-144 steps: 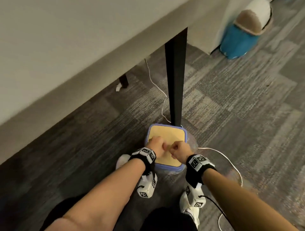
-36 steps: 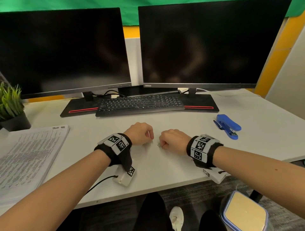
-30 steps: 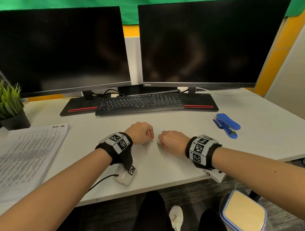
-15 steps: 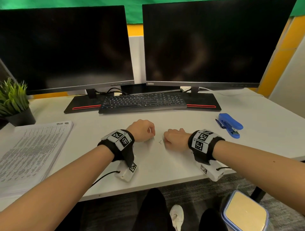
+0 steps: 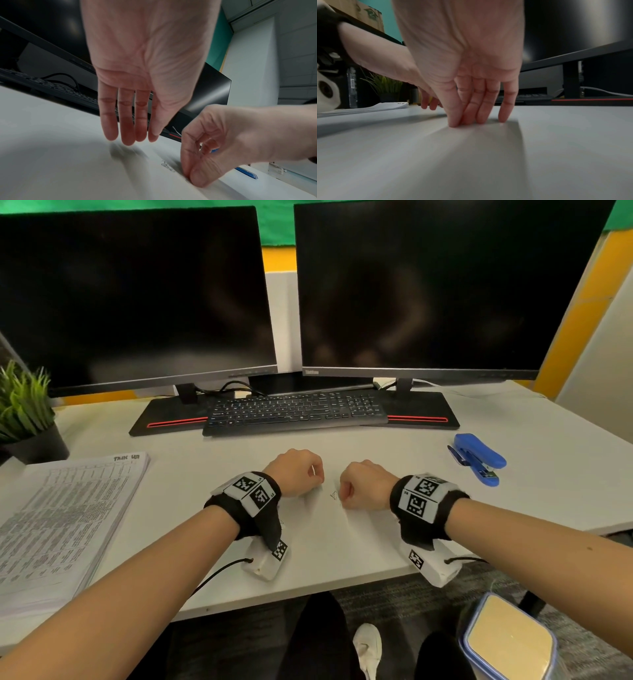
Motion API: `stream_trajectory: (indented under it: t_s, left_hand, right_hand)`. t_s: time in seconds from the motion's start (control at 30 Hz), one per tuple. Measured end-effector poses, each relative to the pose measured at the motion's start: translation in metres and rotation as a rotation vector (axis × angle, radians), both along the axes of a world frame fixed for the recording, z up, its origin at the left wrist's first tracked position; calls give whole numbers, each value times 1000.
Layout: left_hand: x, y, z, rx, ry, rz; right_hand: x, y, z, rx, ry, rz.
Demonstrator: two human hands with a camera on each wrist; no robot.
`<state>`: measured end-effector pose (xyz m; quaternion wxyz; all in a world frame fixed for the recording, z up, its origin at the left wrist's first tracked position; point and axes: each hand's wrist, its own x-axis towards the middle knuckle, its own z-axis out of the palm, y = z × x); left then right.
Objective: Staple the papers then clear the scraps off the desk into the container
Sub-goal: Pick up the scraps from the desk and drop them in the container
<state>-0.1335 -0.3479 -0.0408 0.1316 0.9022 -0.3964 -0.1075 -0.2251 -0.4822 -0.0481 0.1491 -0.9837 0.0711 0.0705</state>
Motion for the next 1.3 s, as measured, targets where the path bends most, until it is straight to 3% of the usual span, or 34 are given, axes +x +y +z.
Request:
stream_trajectory:
  t_s: [0.37, 0.67, 1.0, 1.13, 1.3]
  left_hand:
    - [-3, 2, -5, 21, 23, -19]
    - [-12, -11, -13, 17, 31, 7]
    - [-16, -37, -14, 28, 99, 180]
    - [-16, -39, -10, 62, 126, 127]
    - [-15, -37, -6, 188, 108, -72]
  right_hand:
    - [8, 15, 17, -260, 308, 157]
    - [-3, 1, 13, -299, 286, 153]
    - [-12, -26, 9, -103, 236, 97]
    - [-17, -24, 10, -52, 225, 127]
    - [-14, -12, 3, -62, 173, 140]
